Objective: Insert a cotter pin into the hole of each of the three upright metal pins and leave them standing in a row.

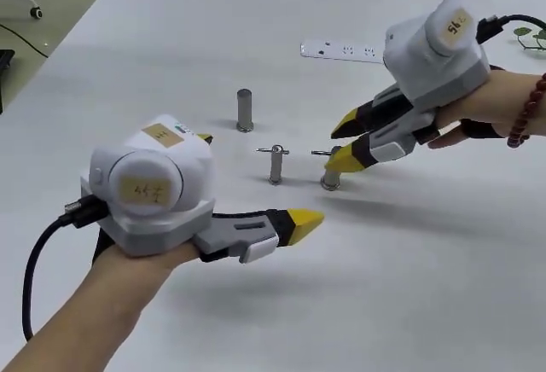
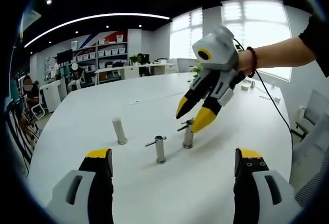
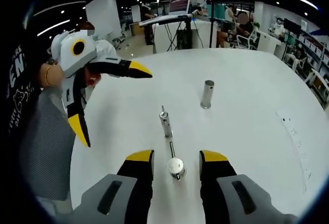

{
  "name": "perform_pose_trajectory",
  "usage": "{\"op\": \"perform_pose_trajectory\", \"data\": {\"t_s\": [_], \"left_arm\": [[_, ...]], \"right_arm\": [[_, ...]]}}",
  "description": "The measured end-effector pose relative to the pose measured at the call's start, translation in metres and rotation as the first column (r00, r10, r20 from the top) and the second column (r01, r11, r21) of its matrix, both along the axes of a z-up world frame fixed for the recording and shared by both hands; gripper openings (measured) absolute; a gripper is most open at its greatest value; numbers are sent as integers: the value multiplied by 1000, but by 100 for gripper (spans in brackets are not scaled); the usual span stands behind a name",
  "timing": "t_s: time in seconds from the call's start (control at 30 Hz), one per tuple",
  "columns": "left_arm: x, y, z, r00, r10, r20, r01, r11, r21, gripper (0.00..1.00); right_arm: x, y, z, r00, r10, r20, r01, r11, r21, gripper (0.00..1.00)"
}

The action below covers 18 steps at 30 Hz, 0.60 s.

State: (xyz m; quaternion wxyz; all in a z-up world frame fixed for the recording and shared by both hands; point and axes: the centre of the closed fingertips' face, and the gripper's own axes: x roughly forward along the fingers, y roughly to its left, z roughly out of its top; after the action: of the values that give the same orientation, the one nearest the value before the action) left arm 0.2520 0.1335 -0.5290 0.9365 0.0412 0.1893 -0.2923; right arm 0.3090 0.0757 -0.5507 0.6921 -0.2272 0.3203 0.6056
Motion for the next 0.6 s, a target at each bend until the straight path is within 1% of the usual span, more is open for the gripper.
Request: {"op": "perform_pose_trajectory", "data": {"t_s": [0.03,0.1,0.17,0.2,0.23,0.3,0.4,0.43,0.6], "left_arm": [[0,1,0,1000,5,1,-5,1000,3,99],[1,1,2,1000,6,4,-6,1000,-1,99],[2,3,3,1000,16,5,-16,1000,-11,99],[2,3,3,1000,17,4,-17,1000,-13,99],[2,4,3,1000,21,0,-21,1000,-14,99],[3,6,2,1000,27,-4,-27,1000,-9,99],[4,8,2,999,35,-4,-35,999,-7,99],[4,8,2,999,36,-5,-36,999,-7,99],[5,11,6,999,47,5,-47,999,-8,99]], "right_arm": [[2,2,2,999,-35,-9,35,999,11,32],[4,8,7,998,-57,-27,59,997,49,34],[9,15,14,995,-93,-37,96,991,97,36],[11,18,16,994,-105,-42,109,988,110,37],[10,19,17,993,-109,-40,113,987,112,38],[14,26,19,992,-121,-31,124,983,135,40],[23,39,23,987,-155,-28,158,971,182,40],[24,40,23,987,-159,-27,162,969,186,40],[38,58,25,982,-188,-12,185,954,234,40]]}}
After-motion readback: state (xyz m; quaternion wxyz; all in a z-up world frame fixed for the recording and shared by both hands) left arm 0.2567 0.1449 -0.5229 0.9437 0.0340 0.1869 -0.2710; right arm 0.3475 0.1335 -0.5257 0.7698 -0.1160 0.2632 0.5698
